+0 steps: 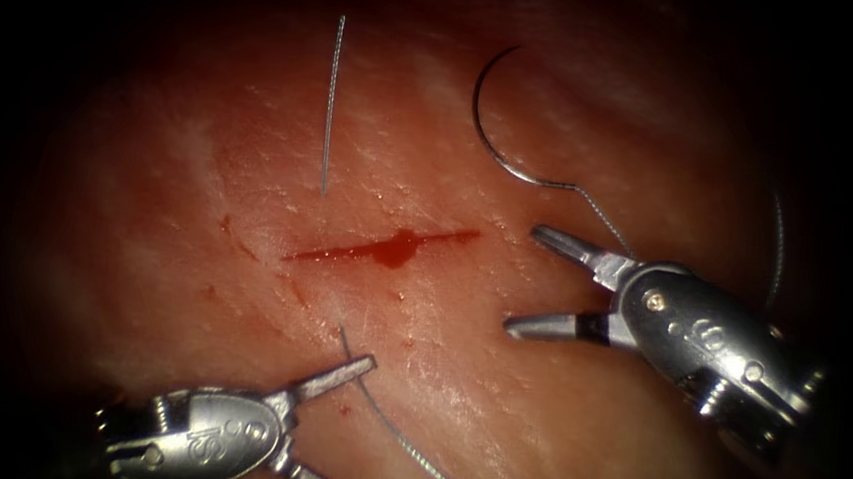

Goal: Wound Closure

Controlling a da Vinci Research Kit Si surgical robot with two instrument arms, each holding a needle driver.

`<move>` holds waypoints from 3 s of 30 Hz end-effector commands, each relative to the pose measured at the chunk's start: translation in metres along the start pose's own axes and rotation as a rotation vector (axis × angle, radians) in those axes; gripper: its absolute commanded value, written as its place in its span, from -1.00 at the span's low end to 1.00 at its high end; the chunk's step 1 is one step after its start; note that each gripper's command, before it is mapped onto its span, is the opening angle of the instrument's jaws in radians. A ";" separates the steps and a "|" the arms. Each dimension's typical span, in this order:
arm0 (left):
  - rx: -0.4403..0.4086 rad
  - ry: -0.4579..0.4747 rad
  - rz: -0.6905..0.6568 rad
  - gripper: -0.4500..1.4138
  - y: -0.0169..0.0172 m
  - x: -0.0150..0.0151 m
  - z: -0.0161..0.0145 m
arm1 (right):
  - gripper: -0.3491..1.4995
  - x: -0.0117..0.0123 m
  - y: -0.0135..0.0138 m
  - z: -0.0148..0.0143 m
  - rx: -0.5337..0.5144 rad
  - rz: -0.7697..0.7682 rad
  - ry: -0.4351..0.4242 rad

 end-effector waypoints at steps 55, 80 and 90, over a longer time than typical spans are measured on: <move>0.021 -0.014 0.364 -1.00 -0.0030 0.0023 -0.0016 | 0.43 -0.0001 0.0026 0.0051 0.119 -0.061 0.172; -0.167 0.169 0.446 -1.00 -0.0036 0.0032 -0.0052 | 0.36 0.0033 -0.0032 0.0152 0.411 -0.265 0.338; -0.177 0.141 0.450 -1.00 -0.0039 0.0031 -0.0054 | 0.36 0.0042 -0.0050 0.0152 0.446 -0.257 0.350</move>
